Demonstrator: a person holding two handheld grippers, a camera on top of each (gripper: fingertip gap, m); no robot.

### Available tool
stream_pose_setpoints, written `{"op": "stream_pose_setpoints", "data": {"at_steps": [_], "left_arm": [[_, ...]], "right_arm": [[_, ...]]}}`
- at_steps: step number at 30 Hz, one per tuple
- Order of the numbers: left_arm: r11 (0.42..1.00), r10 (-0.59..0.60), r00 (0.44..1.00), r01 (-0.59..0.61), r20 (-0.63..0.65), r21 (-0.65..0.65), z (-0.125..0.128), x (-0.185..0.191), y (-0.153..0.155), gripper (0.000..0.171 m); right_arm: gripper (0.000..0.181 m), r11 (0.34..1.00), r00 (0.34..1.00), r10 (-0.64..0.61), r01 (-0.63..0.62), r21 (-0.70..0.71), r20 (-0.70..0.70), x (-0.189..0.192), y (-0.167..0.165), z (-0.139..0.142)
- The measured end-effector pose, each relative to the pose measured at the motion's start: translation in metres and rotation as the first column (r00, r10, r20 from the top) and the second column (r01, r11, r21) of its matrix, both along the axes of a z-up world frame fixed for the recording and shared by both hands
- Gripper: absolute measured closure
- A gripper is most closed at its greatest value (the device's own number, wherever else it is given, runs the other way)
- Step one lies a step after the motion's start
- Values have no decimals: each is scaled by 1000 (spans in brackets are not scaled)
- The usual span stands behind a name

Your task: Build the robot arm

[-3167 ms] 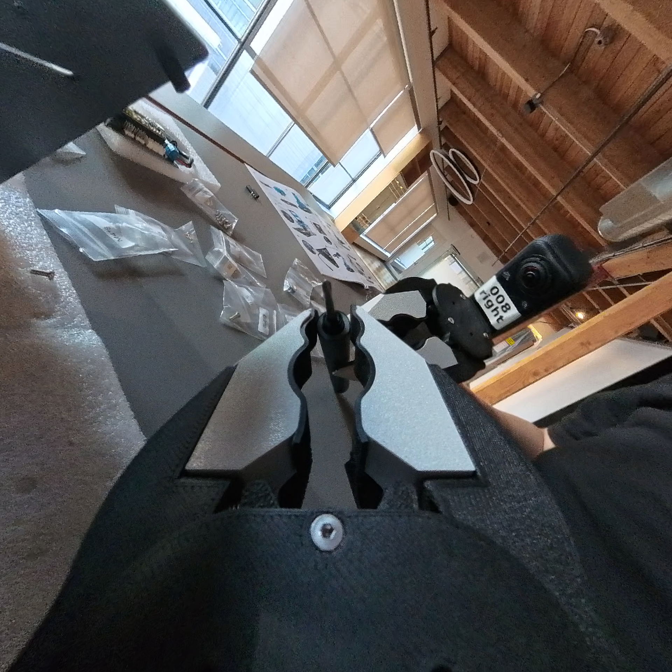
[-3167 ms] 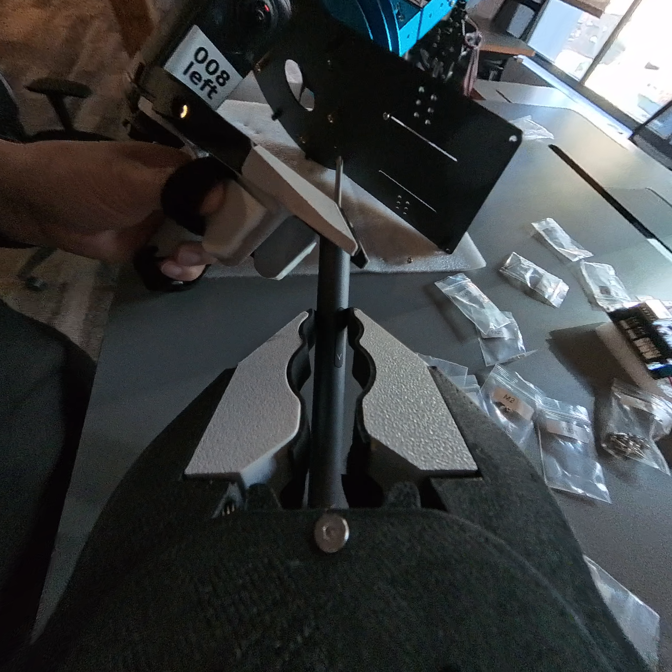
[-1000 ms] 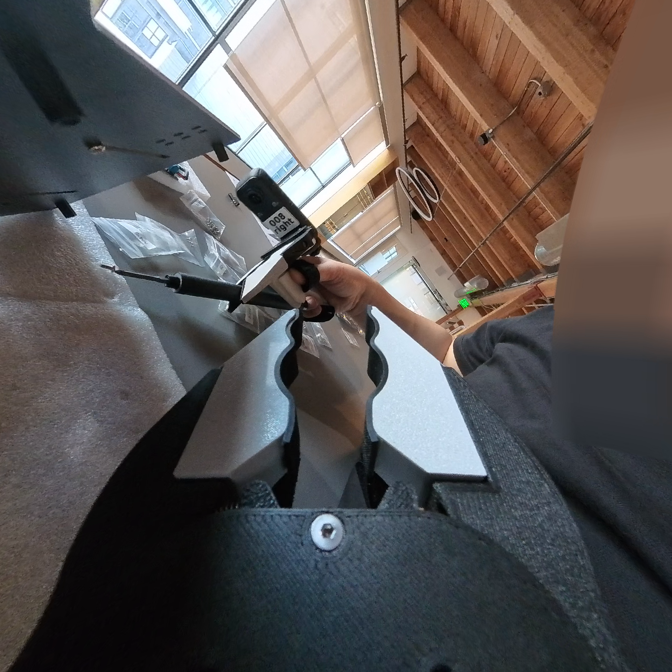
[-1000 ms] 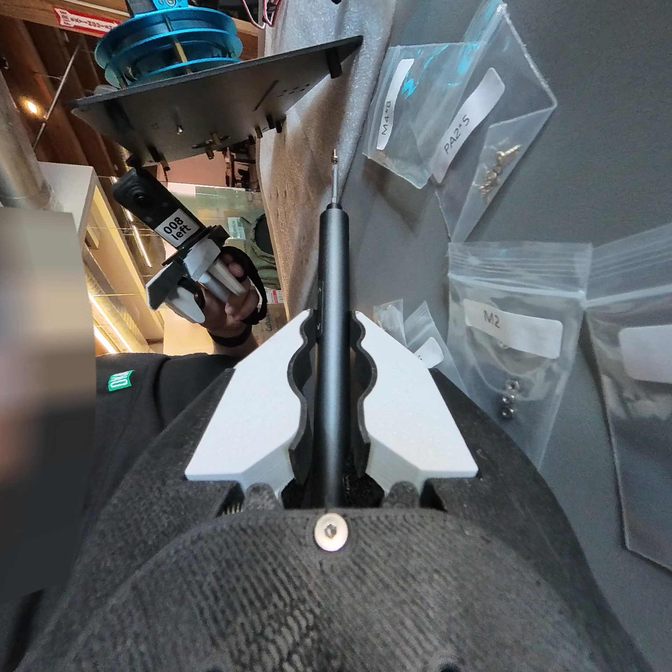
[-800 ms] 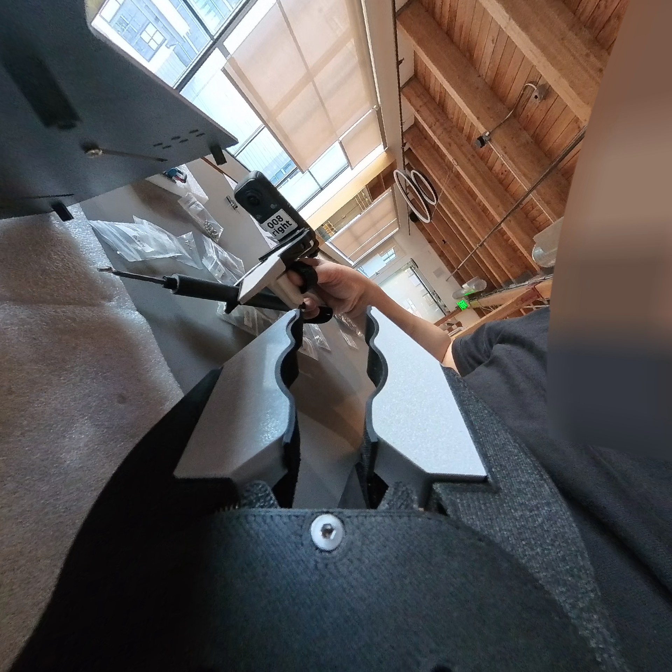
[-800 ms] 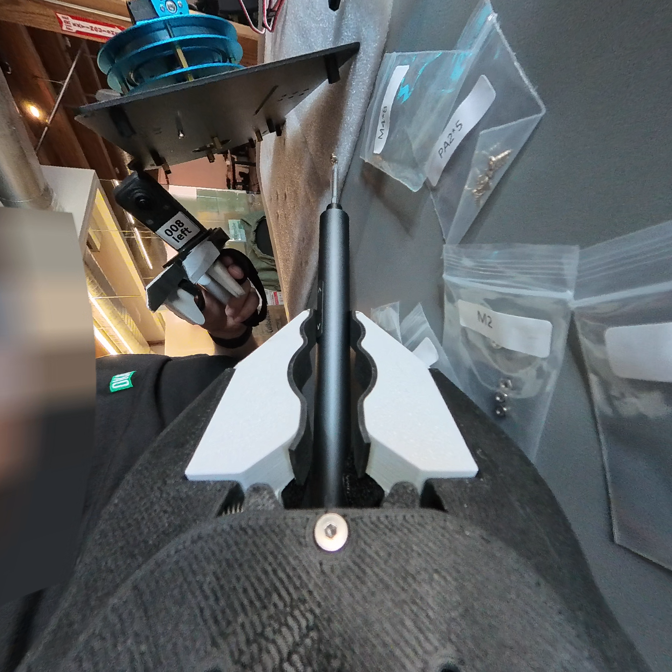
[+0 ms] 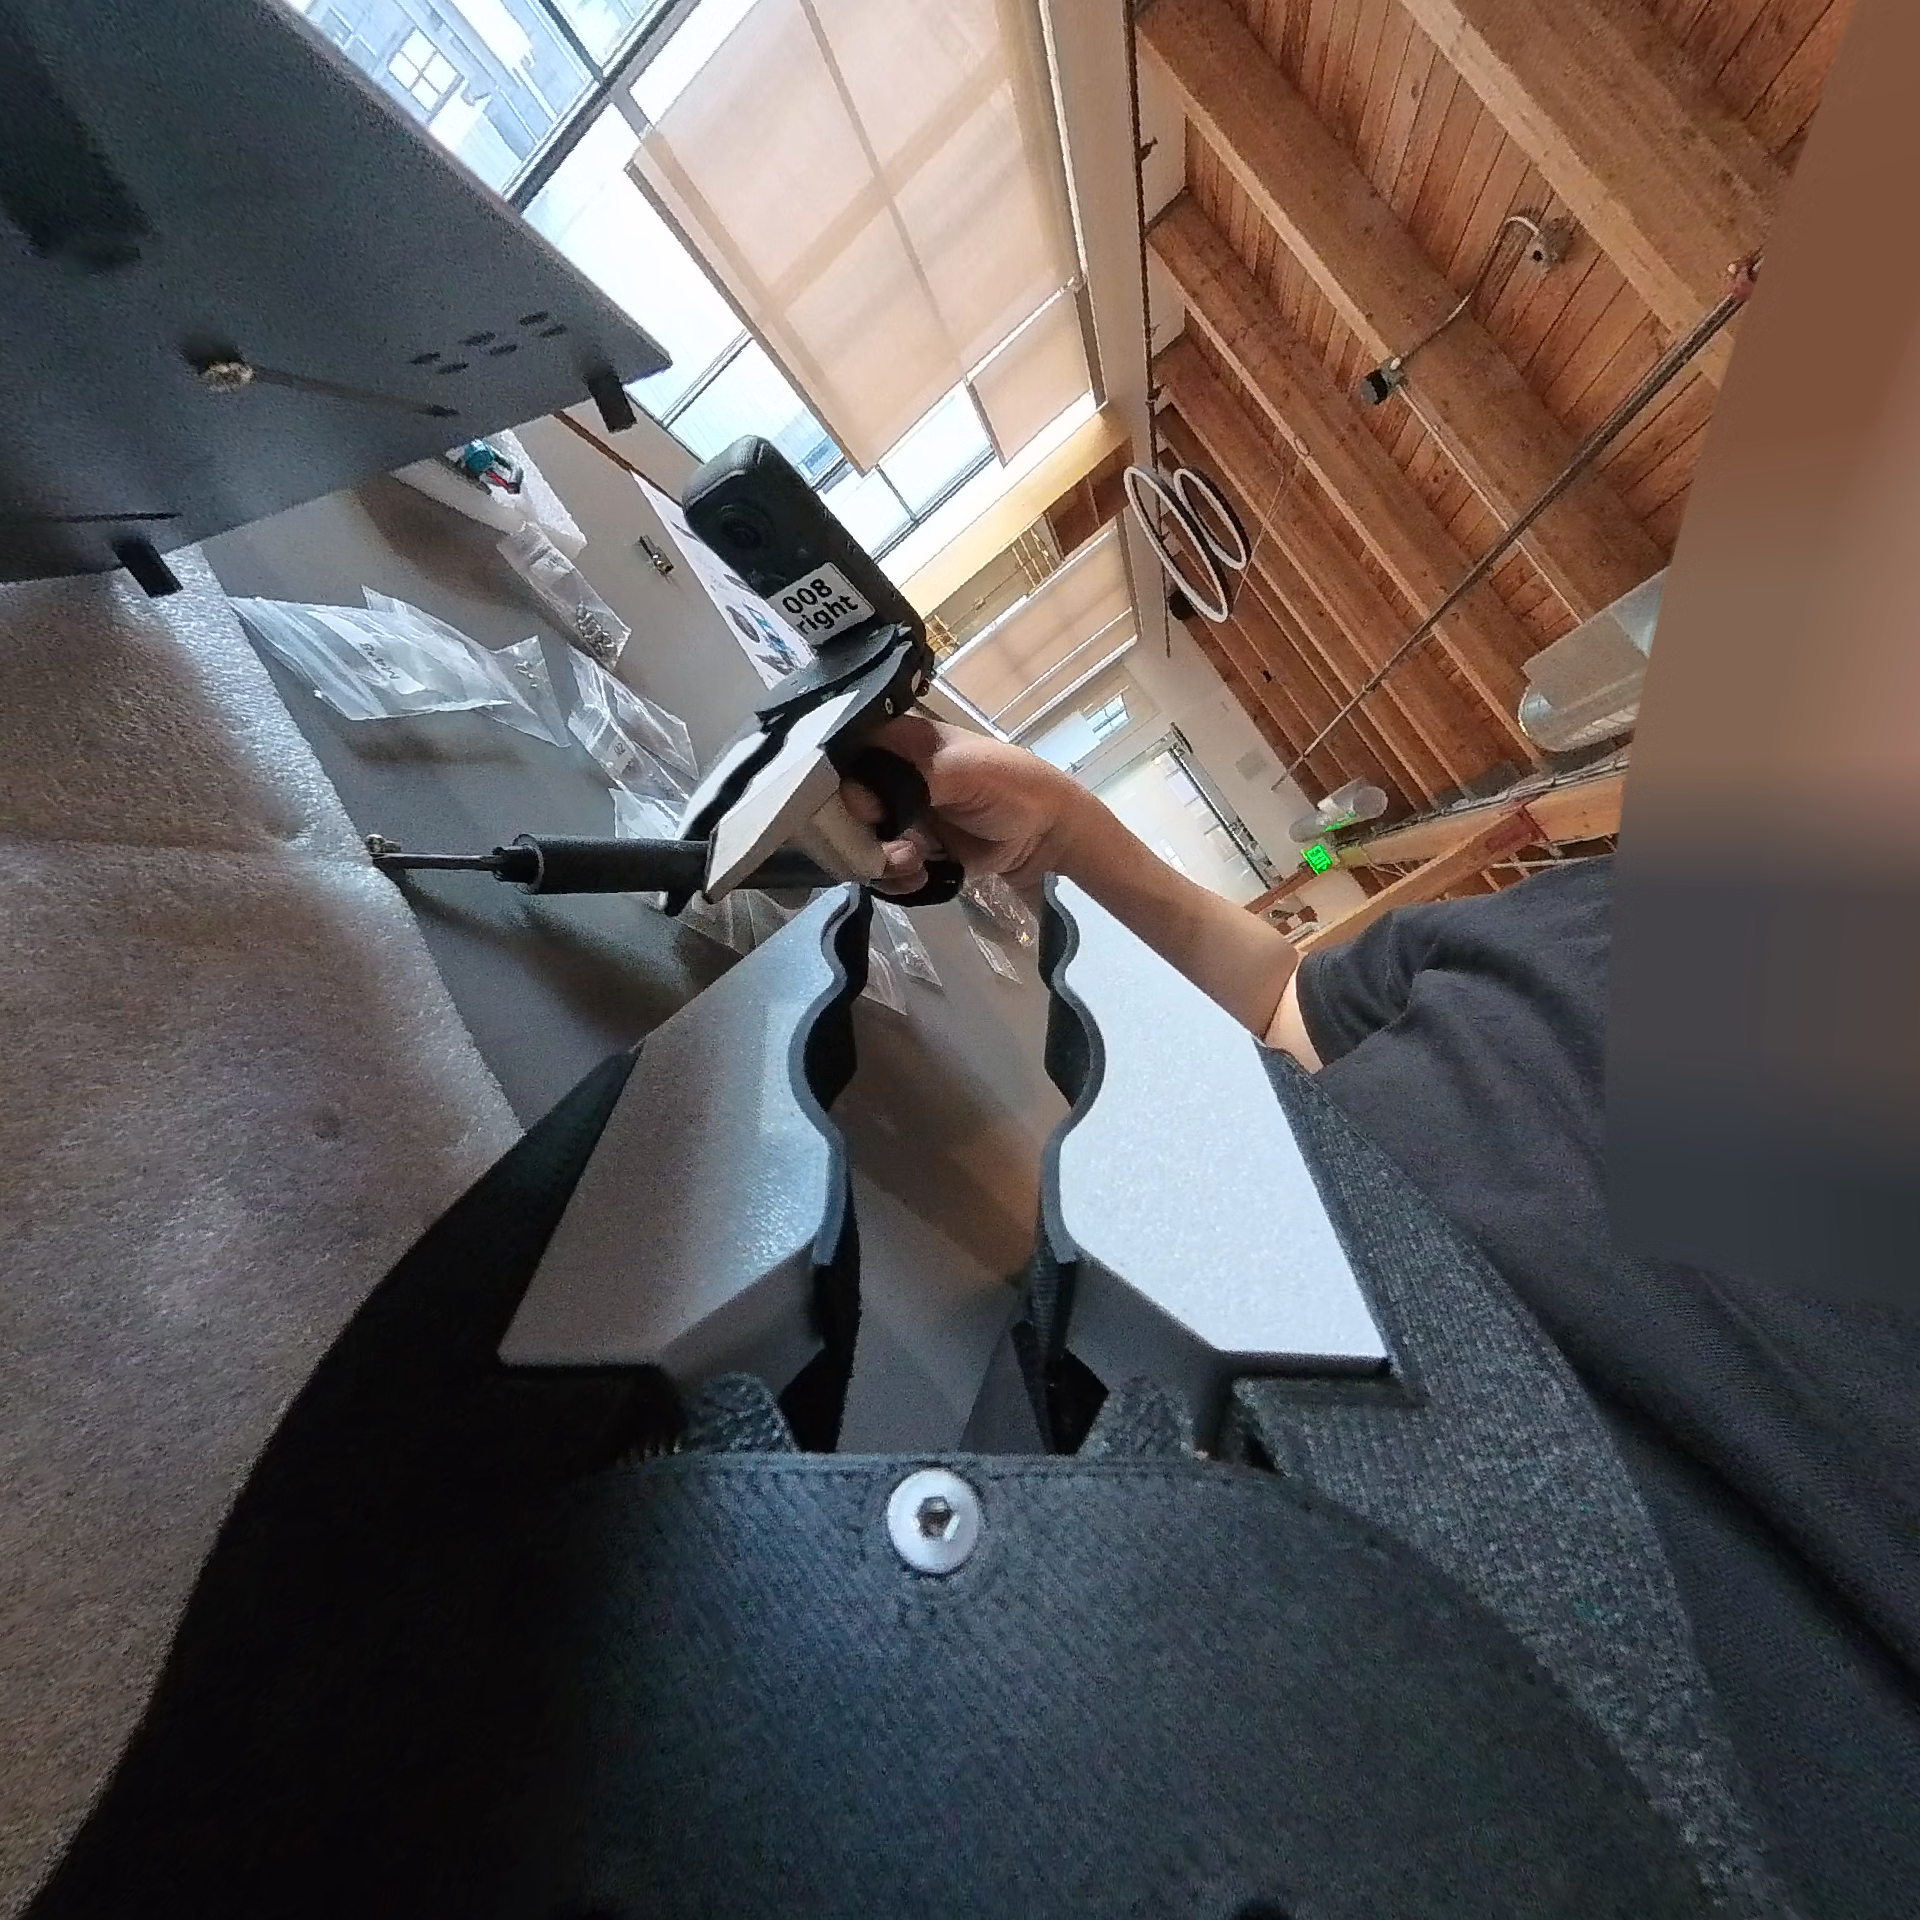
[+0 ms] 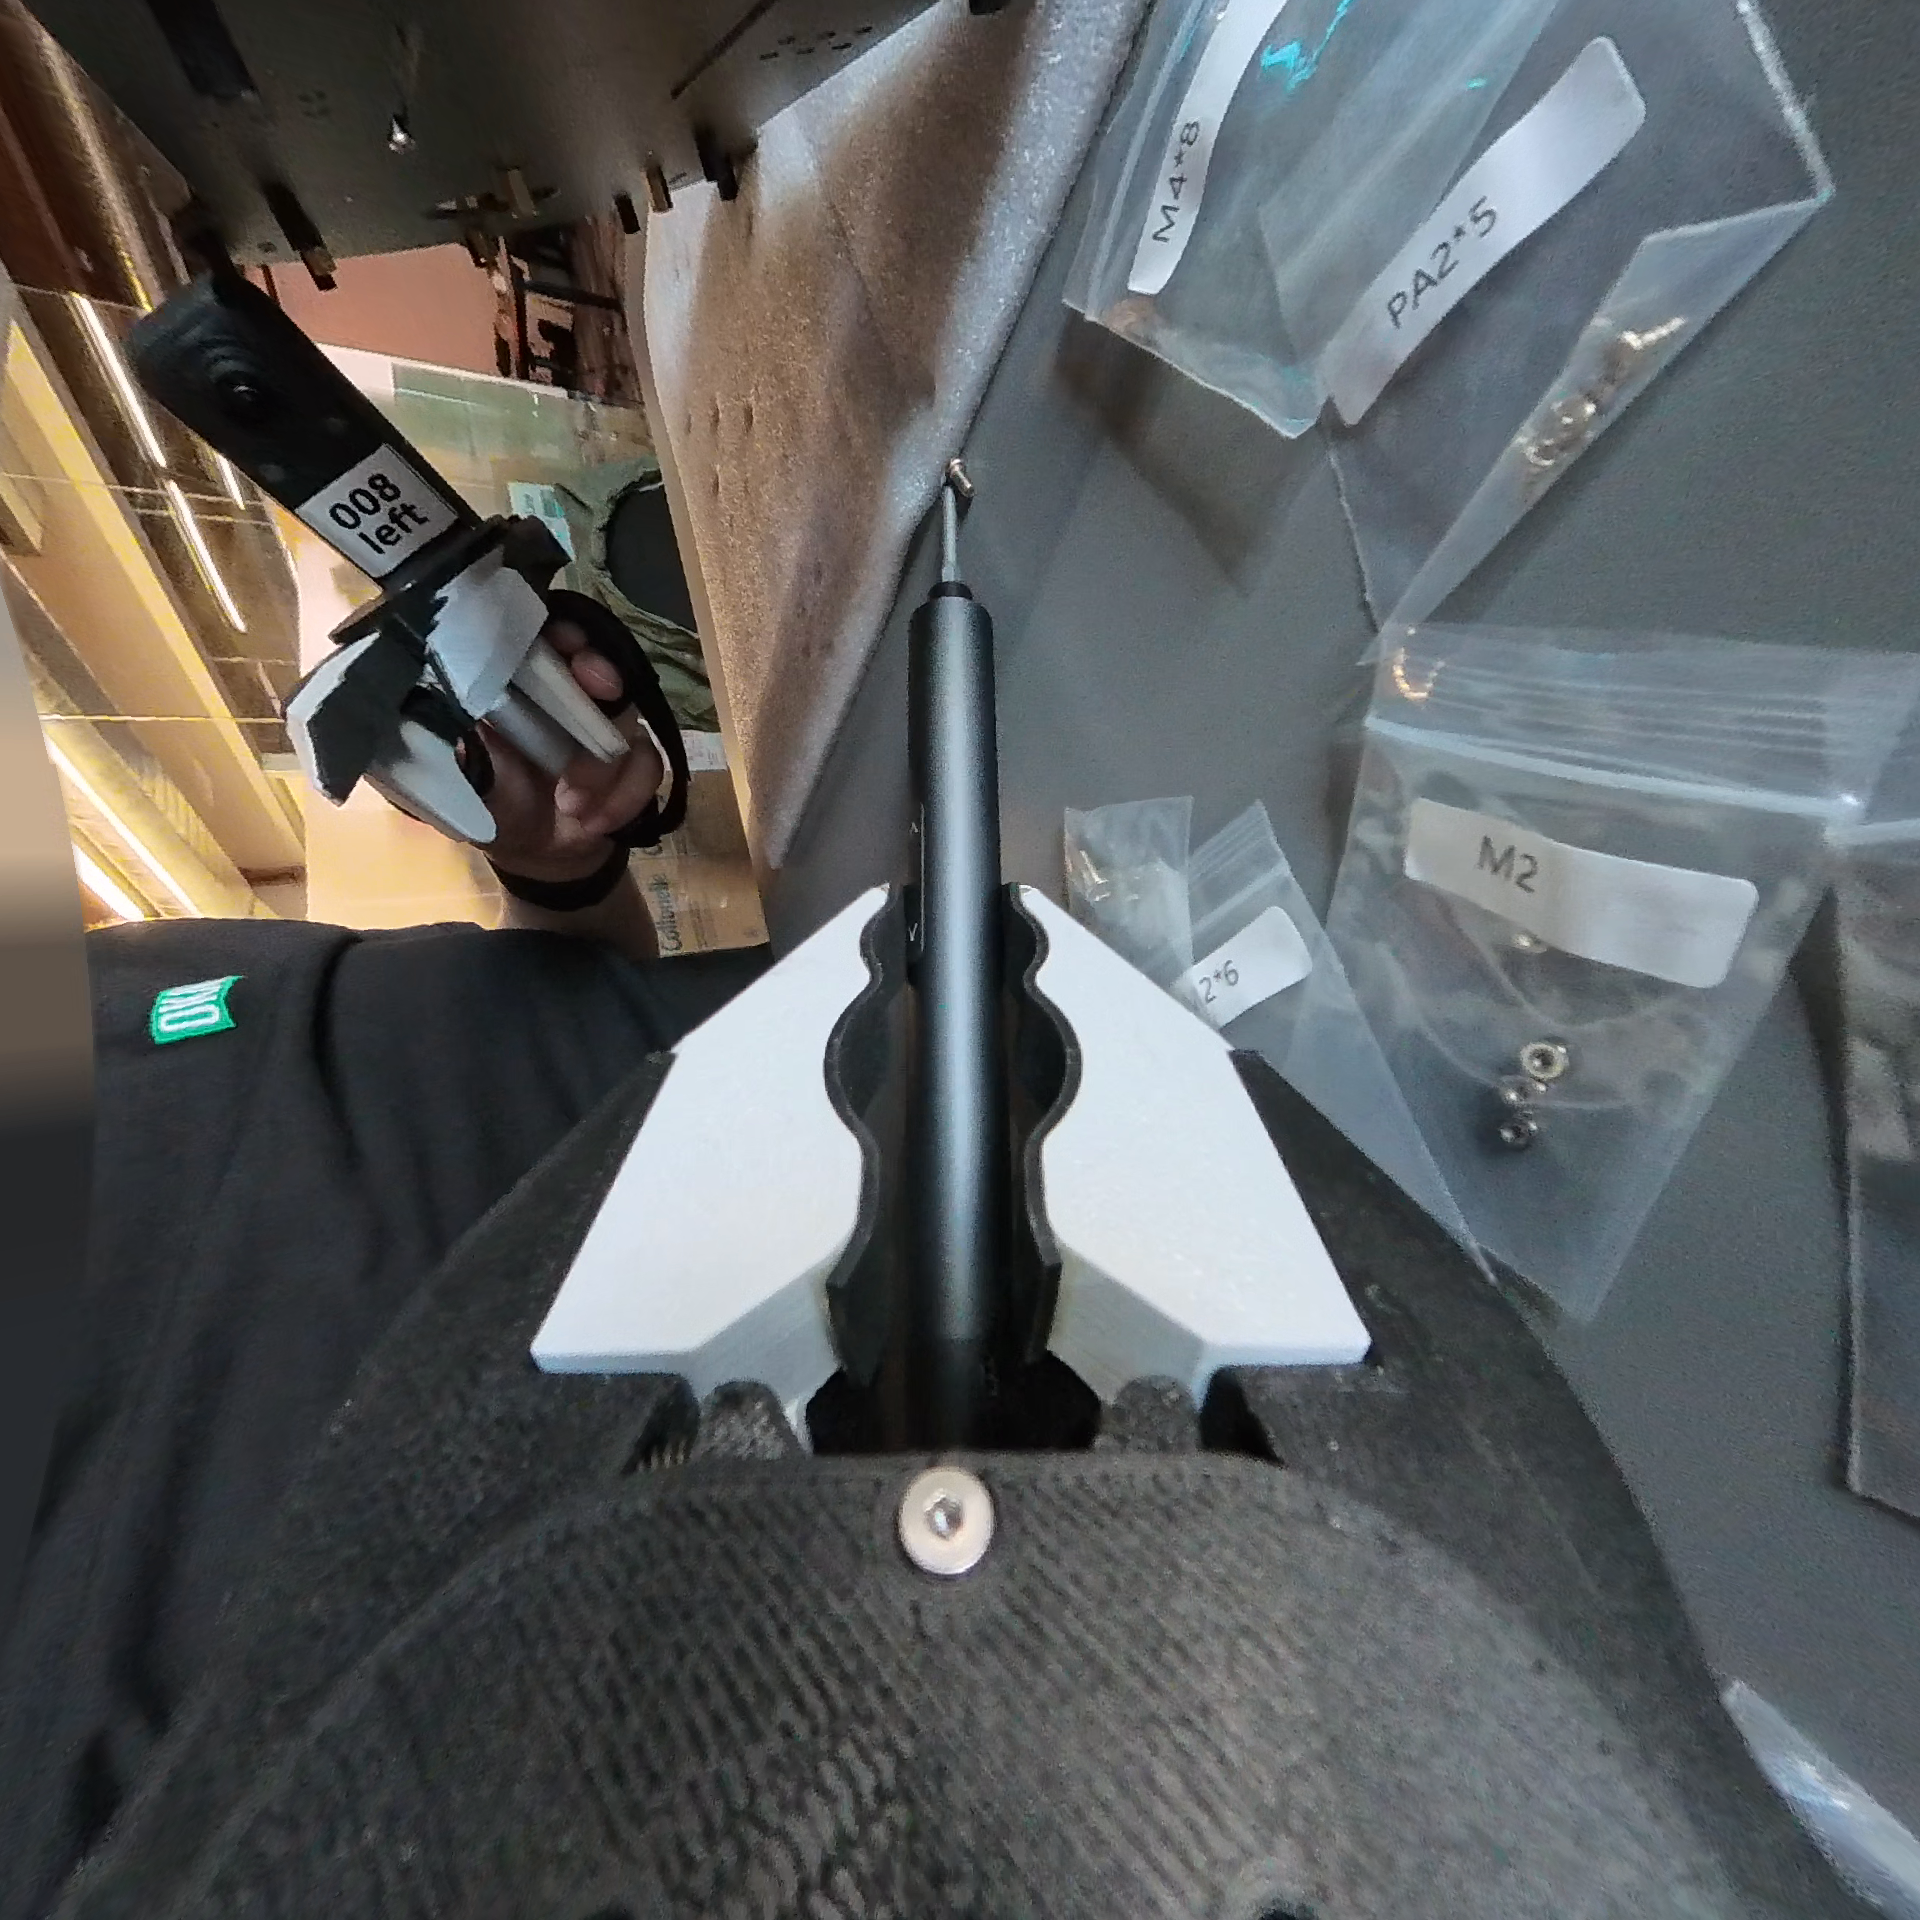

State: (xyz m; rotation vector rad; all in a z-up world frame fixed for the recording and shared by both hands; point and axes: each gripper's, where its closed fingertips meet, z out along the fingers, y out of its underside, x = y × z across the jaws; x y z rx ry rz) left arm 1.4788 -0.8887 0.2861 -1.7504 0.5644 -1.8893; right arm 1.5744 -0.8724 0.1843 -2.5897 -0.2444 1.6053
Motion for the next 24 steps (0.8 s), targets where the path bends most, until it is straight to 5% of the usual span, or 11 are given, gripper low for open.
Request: {"op": "stream_pose_setpoints", "data": {"at_steps": [7, 15, 24], "left_arm": [[999, 9, 997, -5, -72, 54, -10, 1, 2, 143], [897, 153, 881, 66, -447, 438, -55, 2, 9, 139], [818, 132, 919, 110, -371, 564, -45, 25, 4, 146]], "right_arm": [[164, 1000, 998, -30, 30, 5, -61, 1, -13, 12], [164, 999, 981, -43, 39, -25, -189, 8, -36, 41], [165, 998, 955, 39, -53, -38, -293, -8, -56, 81]]}}
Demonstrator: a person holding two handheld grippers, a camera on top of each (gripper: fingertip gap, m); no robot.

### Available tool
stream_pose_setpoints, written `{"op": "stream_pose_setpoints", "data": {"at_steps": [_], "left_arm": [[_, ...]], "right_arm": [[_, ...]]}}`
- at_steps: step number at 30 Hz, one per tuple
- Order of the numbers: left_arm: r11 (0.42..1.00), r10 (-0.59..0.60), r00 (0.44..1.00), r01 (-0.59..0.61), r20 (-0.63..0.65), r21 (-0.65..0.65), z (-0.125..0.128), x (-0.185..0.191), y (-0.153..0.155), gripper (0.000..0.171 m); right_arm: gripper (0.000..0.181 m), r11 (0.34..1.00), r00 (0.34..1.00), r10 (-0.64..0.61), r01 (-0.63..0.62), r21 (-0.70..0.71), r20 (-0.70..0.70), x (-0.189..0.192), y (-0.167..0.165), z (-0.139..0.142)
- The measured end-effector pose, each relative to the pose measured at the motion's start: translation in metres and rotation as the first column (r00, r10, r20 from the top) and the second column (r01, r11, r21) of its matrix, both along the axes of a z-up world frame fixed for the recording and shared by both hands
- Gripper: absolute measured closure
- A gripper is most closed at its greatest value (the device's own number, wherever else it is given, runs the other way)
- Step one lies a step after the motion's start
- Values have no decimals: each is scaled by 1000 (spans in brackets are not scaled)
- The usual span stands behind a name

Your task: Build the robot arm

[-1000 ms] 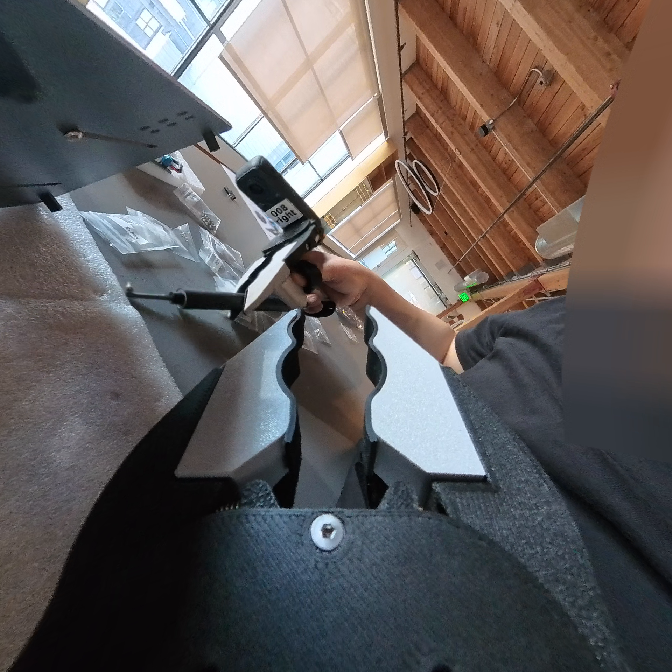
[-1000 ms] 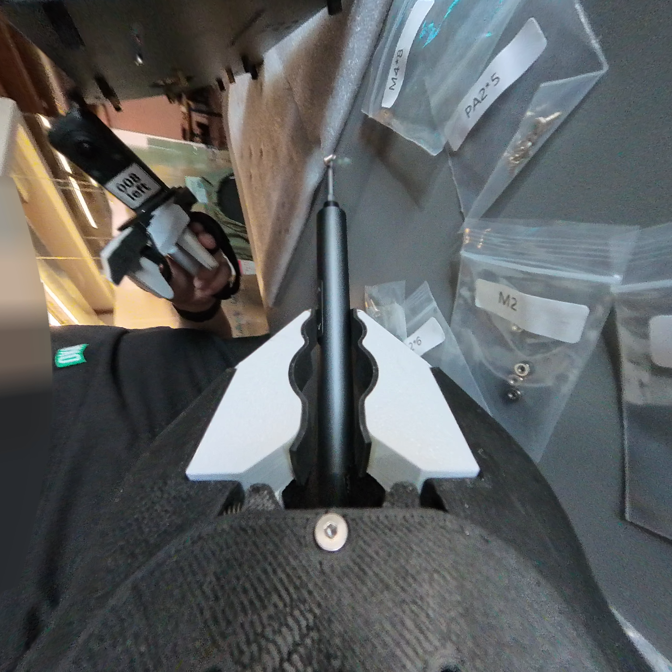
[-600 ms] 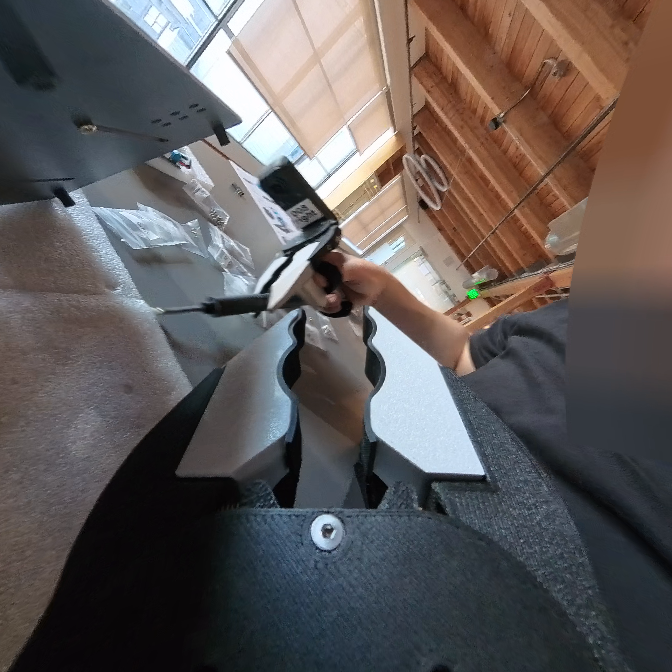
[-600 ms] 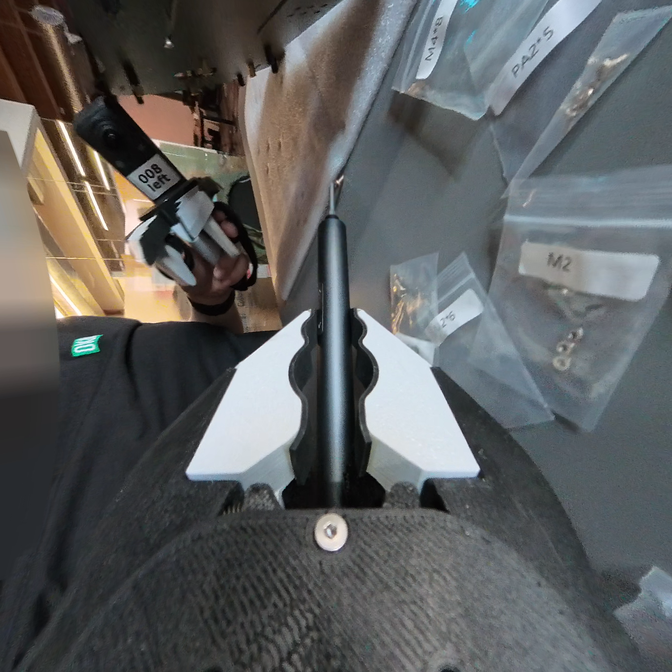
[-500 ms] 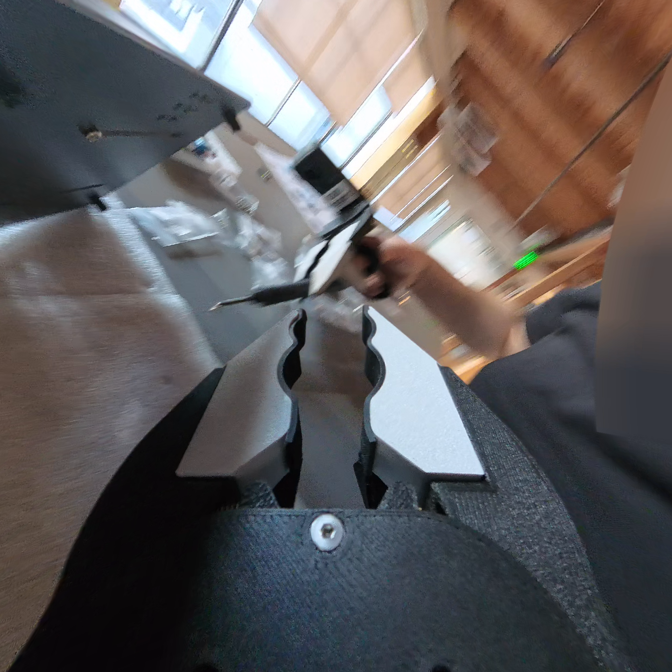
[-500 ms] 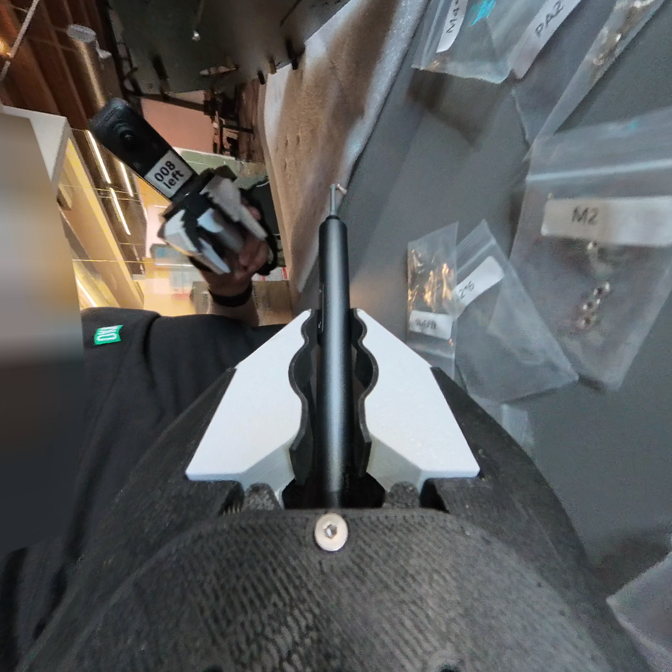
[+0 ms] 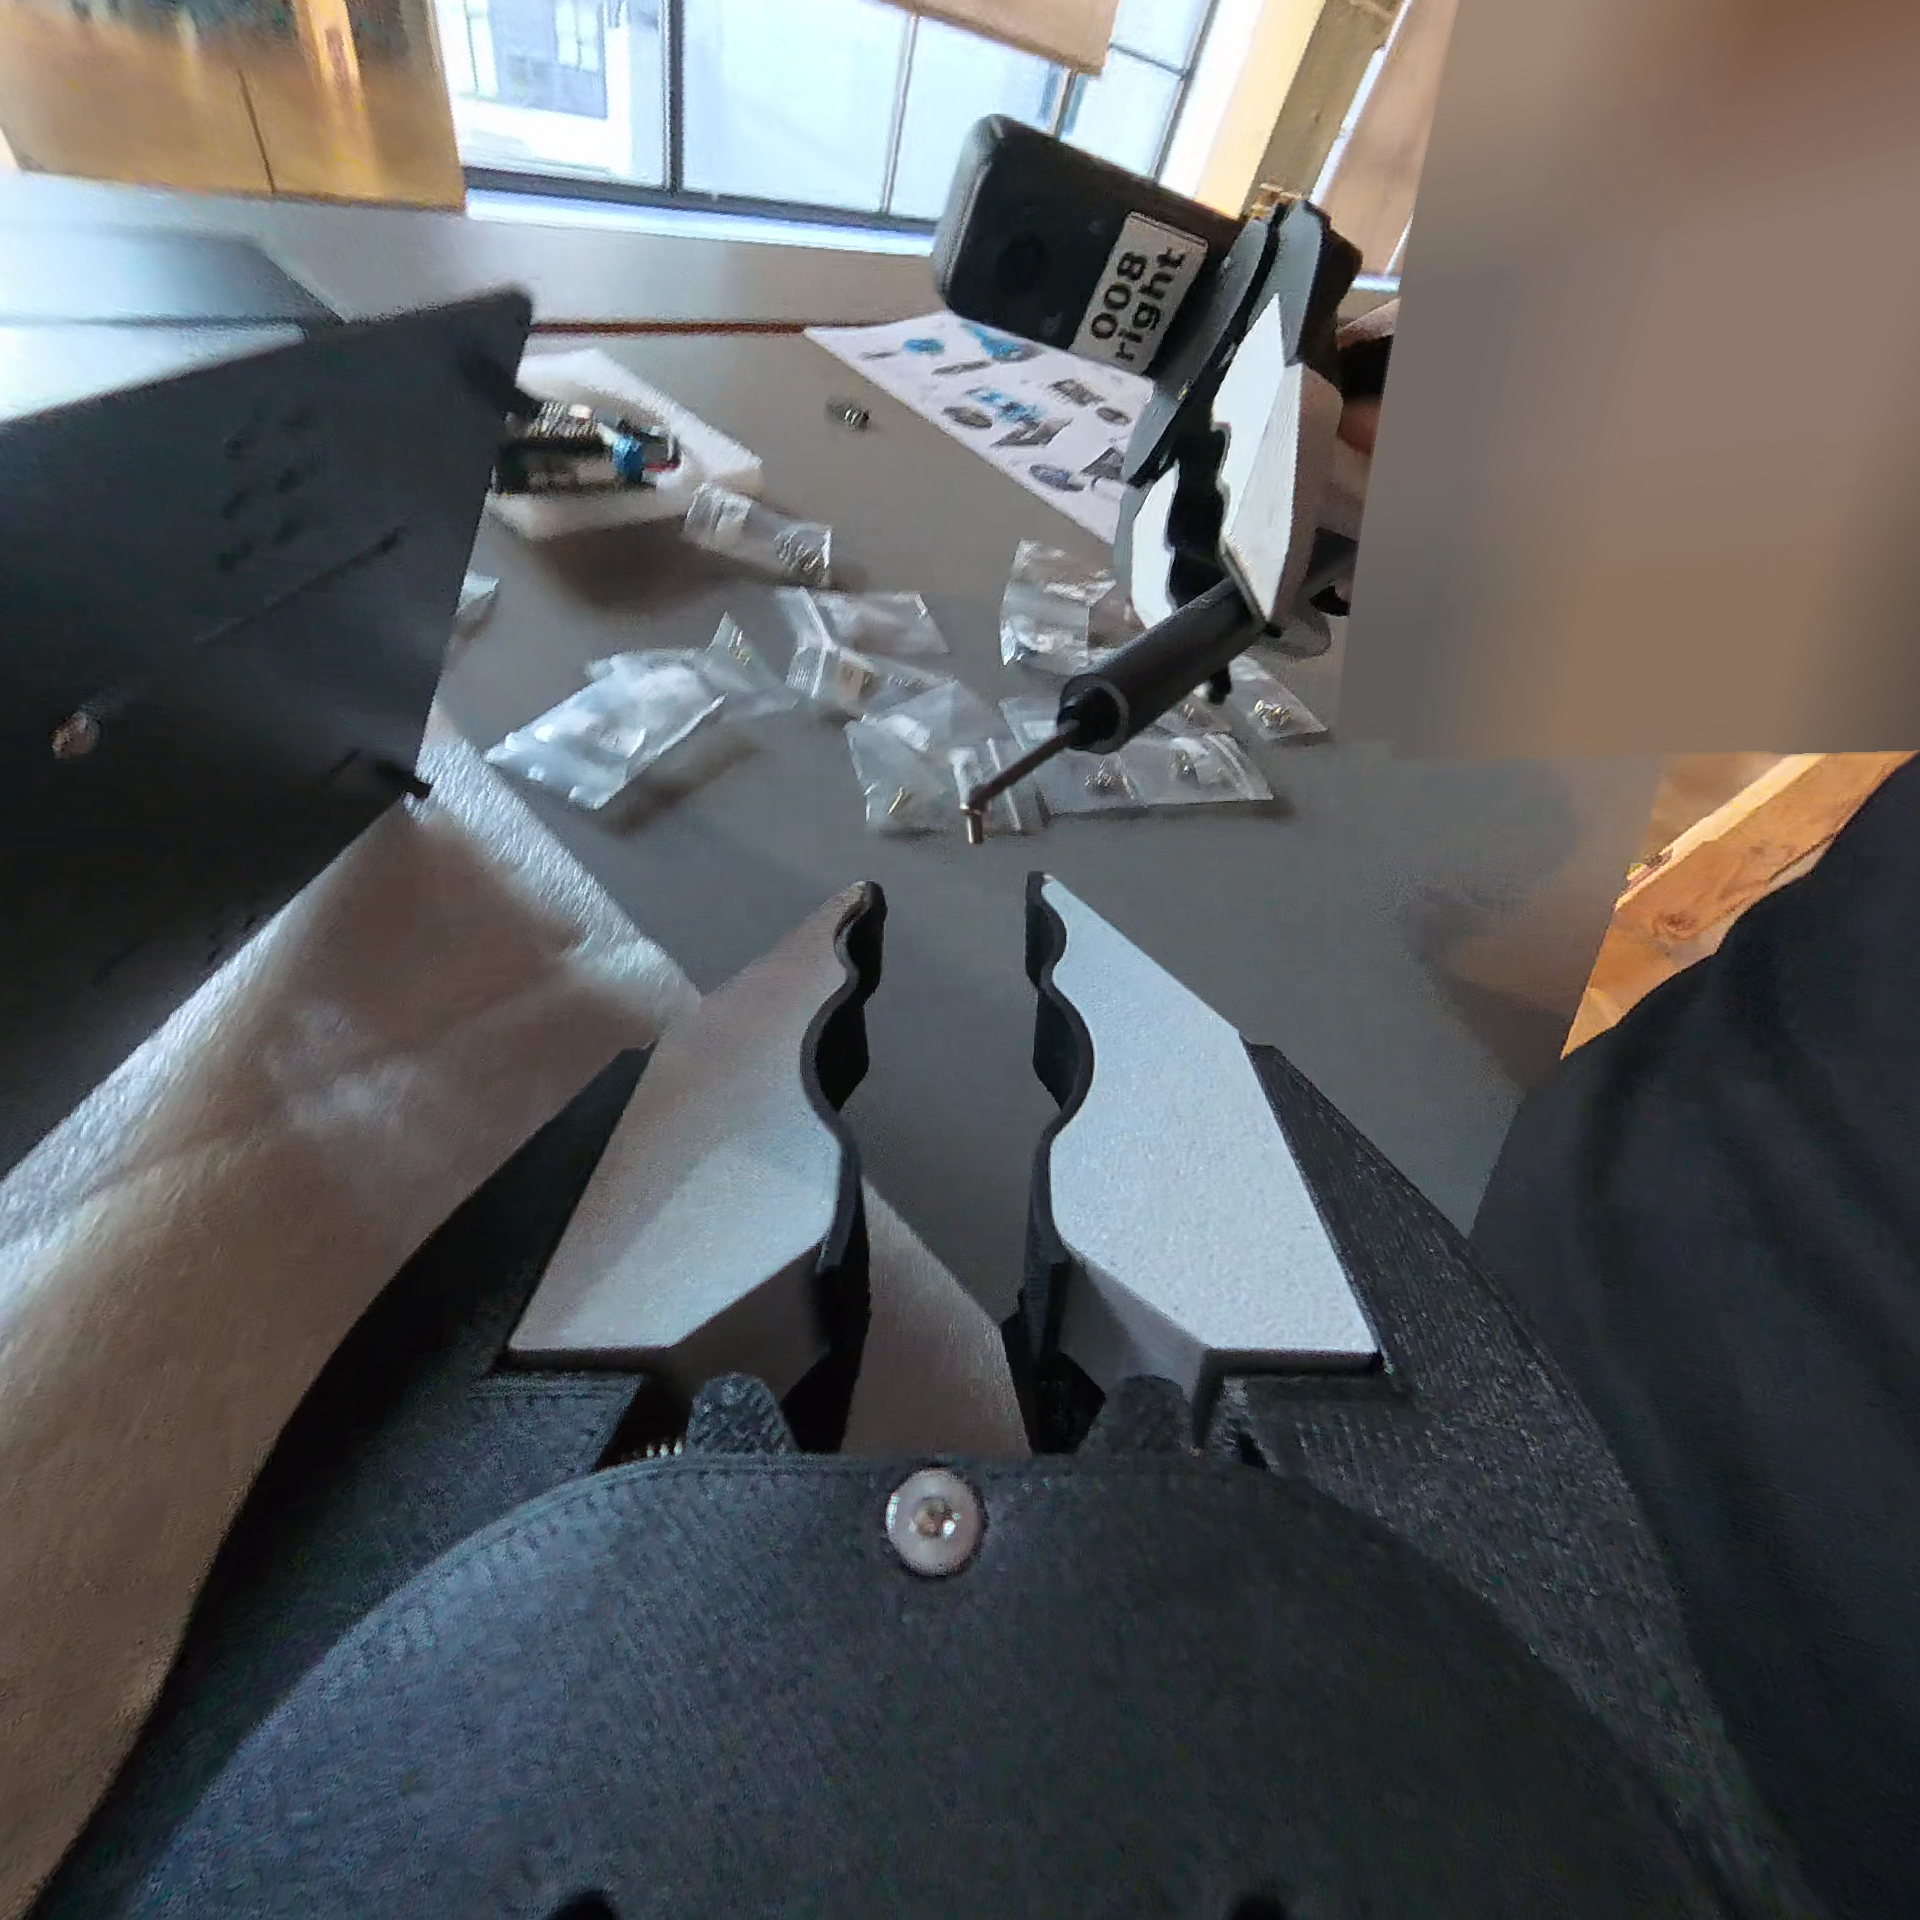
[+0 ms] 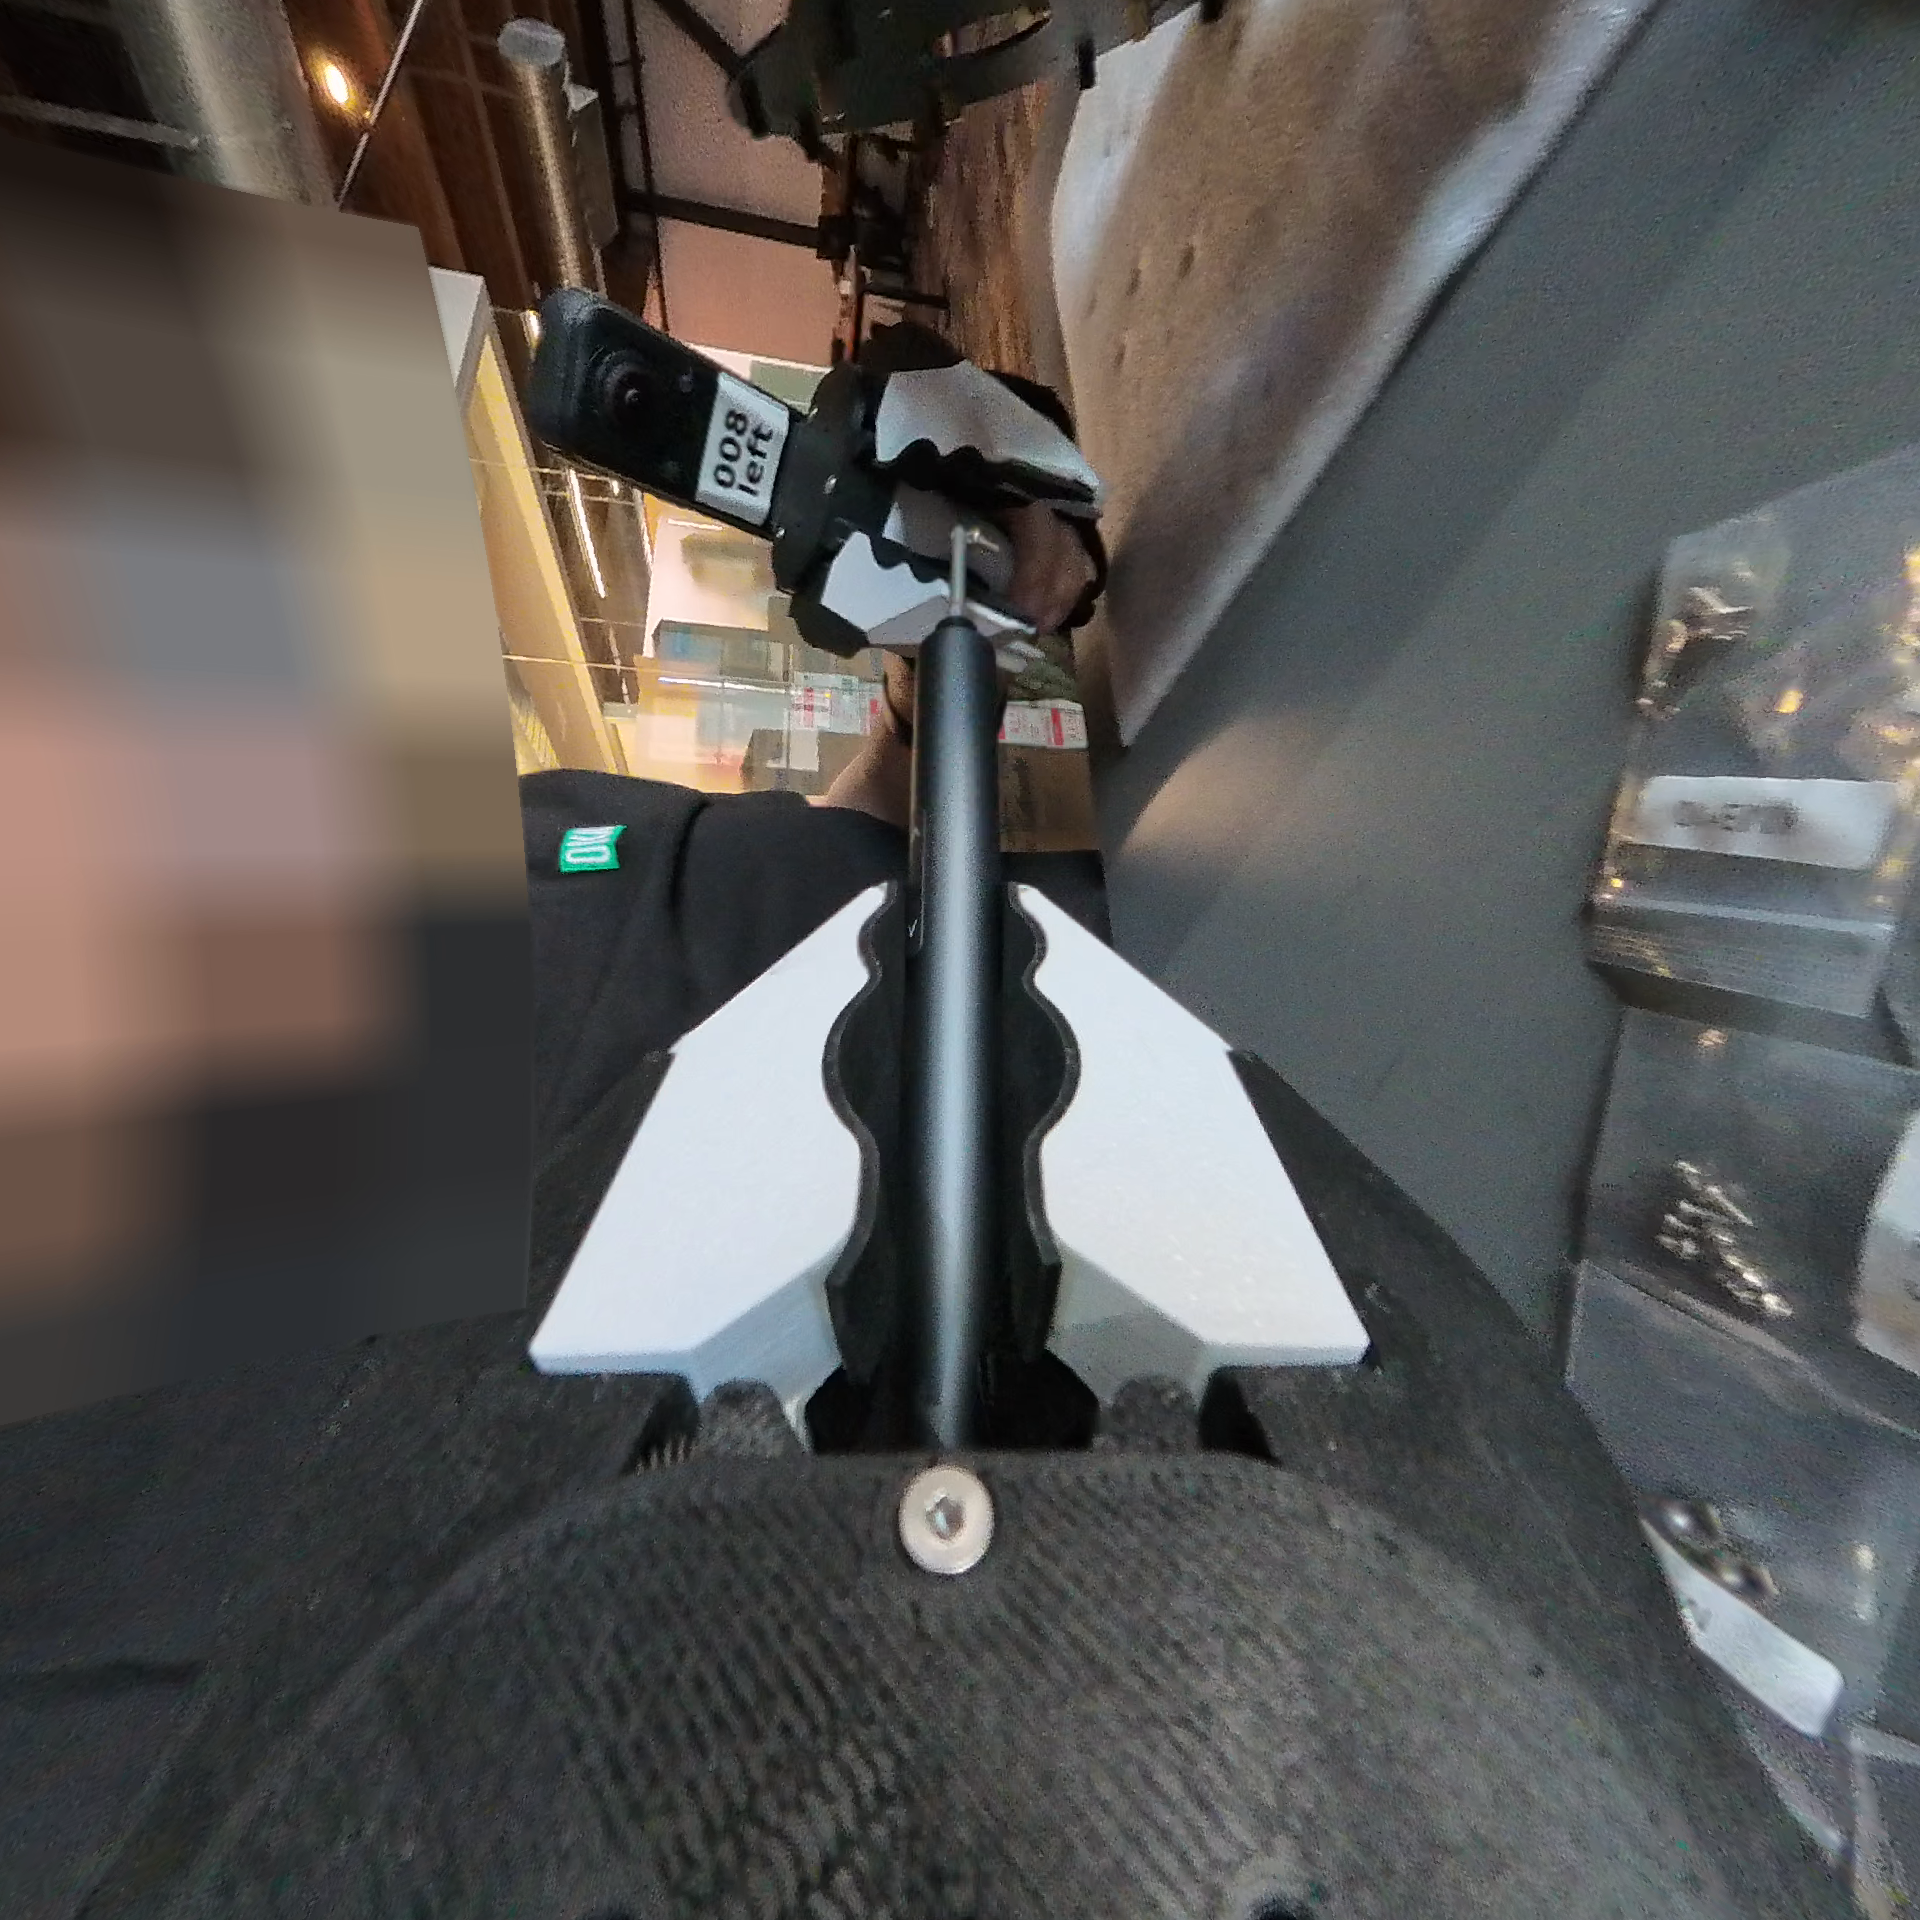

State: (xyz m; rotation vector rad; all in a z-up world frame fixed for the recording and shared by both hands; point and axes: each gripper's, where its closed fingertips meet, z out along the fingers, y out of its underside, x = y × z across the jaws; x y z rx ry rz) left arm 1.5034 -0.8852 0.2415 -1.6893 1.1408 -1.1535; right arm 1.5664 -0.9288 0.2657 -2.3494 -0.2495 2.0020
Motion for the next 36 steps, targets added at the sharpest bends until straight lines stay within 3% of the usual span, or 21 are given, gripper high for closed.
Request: {"op": "stream_pose_setpoints", "data": {"at_steps": [10, 18, 25, 36], "left_arm": [[995, -17, 998, 10, 67, 98, 21, 2, -6, 171], [993, -5, 1000, 3, 16, 122, 15, -3, -5, 171], [970, -14, 994, 40, -109, 239, 4, -4, -8, 171], [966, -26, 989, 62, -144, 253, -2, -2, -12, 171]], "right_arm": [[165, 1000, 1000, 27, -27, 1, -11, -5, -3, 11], [165, 1000, 1000, 31, -31, -1, -4, -4, -4, 10], [165, 999, 999, 40, -40, -2, 31, -2, -5, 7], [165, 998, 993, 69, -68, -11, 92, 1, -11, -1]]}}
